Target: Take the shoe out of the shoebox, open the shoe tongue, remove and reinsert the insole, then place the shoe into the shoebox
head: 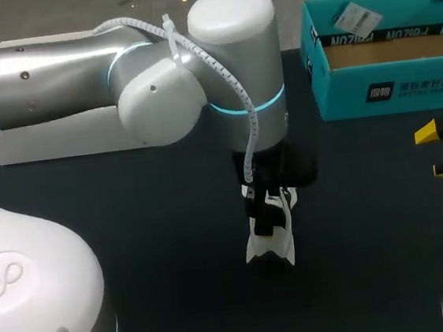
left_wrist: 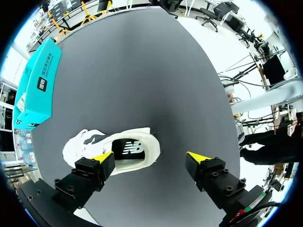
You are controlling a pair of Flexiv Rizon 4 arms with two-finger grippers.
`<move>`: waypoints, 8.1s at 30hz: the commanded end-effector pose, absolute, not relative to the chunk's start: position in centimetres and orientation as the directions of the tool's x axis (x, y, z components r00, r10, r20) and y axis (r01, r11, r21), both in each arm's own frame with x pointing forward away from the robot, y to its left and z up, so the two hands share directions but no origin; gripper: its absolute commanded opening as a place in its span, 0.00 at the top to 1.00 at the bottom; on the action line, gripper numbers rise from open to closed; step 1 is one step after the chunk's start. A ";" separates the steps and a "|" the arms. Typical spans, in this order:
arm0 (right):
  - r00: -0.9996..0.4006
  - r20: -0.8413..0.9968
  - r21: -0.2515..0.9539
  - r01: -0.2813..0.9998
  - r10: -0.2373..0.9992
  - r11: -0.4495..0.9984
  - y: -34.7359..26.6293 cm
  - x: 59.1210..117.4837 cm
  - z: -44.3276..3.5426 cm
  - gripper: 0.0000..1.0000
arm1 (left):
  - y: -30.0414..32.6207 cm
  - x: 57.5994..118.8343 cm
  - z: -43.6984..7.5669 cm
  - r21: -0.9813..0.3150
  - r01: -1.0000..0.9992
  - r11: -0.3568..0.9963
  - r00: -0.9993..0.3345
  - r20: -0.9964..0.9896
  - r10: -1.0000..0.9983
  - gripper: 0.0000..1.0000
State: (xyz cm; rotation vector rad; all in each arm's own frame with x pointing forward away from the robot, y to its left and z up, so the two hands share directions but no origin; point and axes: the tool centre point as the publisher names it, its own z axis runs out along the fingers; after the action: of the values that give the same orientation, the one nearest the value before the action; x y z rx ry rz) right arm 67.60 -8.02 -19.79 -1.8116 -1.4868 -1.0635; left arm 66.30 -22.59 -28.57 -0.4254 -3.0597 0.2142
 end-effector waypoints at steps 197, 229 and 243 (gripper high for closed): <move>0.072 0.845 0.062 0.971 0.529 -0.230 -8.0 67.5 -19.8 0.00 | 23.6 96.3 -15.0 0.010 -0.167 0.986 -0.981 0.100 -0.167 1.00; 0.072 0.845 0.062 0.971 0.529 -0.230 -8.0 67.5 -19.8 0.00 | 30.2 106.2 -17.2 0.043 -0.074 0.996 -0.997 0.024 -0.075 1.00; 0.072 0.845 0.062 0.971 0.529 -0.230 -8.0 67.5 -19.8 0.00 | 31.2 108.7 -19.1 0.088 -0.035 0.995 -0.997 0.071 -0.041 1.00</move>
State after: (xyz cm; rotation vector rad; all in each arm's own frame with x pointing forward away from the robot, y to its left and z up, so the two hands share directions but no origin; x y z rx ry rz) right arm 67.60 -8.03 -19.79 -1.8118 -1.4867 -1.0634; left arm 107.78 31.02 -19.24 0.0600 -3.0990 -0.1397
